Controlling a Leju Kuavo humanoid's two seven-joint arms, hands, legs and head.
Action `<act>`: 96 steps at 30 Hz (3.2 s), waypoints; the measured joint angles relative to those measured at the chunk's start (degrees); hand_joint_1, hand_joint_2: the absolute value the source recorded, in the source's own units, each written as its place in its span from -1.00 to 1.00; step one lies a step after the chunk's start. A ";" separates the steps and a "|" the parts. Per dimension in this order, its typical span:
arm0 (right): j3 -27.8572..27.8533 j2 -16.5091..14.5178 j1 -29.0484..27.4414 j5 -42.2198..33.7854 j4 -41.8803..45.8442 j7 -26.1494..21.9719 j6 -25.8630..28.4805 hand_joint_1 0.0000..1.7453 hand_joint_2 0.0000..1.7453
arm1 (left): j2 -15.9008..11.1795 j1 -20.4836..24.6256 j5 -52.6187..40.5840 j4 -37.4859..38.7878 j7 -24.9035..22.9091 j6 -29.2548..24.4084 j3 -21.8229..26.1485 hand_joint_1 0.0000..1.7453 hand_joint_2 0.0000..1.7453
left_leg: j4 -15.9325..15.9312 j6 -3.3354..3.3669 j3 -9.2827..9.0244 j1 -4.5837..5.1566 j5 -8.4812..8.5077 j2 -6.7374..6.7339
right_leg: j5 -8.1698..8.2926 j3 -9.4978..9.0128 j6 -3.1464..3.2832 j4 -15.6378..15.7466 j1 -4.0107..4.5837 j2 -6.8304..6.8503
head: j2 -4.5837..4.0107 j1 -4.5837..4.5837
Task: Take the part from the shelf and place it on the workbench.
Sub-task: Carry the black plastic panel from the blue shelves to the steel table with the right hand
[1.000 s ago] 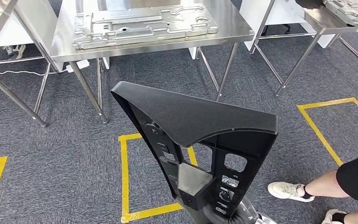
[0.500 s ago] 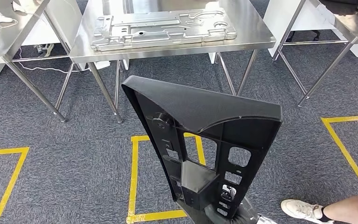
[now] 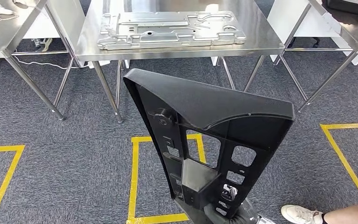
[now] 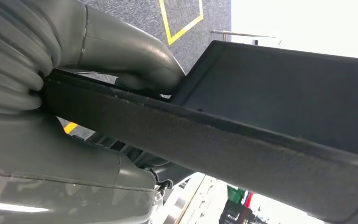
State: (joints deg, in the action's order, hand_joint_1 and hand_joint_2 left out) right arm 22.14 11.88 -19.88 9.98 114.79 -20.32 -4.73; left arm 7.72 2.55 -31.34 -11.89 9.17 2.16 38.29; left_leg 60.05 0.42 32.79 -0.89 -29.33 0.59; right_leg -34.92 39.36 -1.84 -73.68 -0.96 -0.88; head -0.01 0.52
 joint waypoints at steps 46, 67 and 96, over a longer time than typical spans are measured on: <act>10.72 3.33 0.07 0.37 4.14 0.57 6.88 1.00 1.00 | 0.58 -0.63 -1.38 0.01 -0.60 -1.26 3.10 -1.00 1.00 | 13.18 -2.21 5.52 0.22 -4.98 -0.11 | 5.00 -7.91 2.24 14.54 0.11 0.41 | 0.01 -0.13; -2.82 6.99 -2.22 -1.50 0.63 -3.32 4.16 1.00 1.00 | 0.57 -0.59 -3.30 -0.27 1.36 -0.96 6.96 -1.00 1.00 | 0.28 -0.68 -1.66 0.40 -2.45 0.23 | 7.16 -4.25 0.80 13.71 0.88 0.41 | 0.01 0.03; -9.14 6.51 -7.19 1.20 3.92 -2.95 2.54 1.00 1.00 | 0.04 -0.47 -5.24 -0.39 1.46 -0.51 7.88 -1.00 1.00 | 0.58 -0.32 -1.71 0.22 -2.30 0.14 | 7.44 -4.53 0.44 13.32 0.66 0.35 | 0.01 0.03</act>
State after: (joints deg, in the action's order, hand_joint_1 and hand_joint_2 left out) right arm 13.00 18.40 -27.07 11.18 118.72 -23.27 -2.19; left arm 7.75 2.08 -36.58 -12.28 10.63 1.65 46.17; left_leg 60.63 0.09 31.08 -0.66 -31.63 0.73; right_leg -27.48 34.83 -1.40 -60.37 -0.30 -0.53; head 0.00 0.56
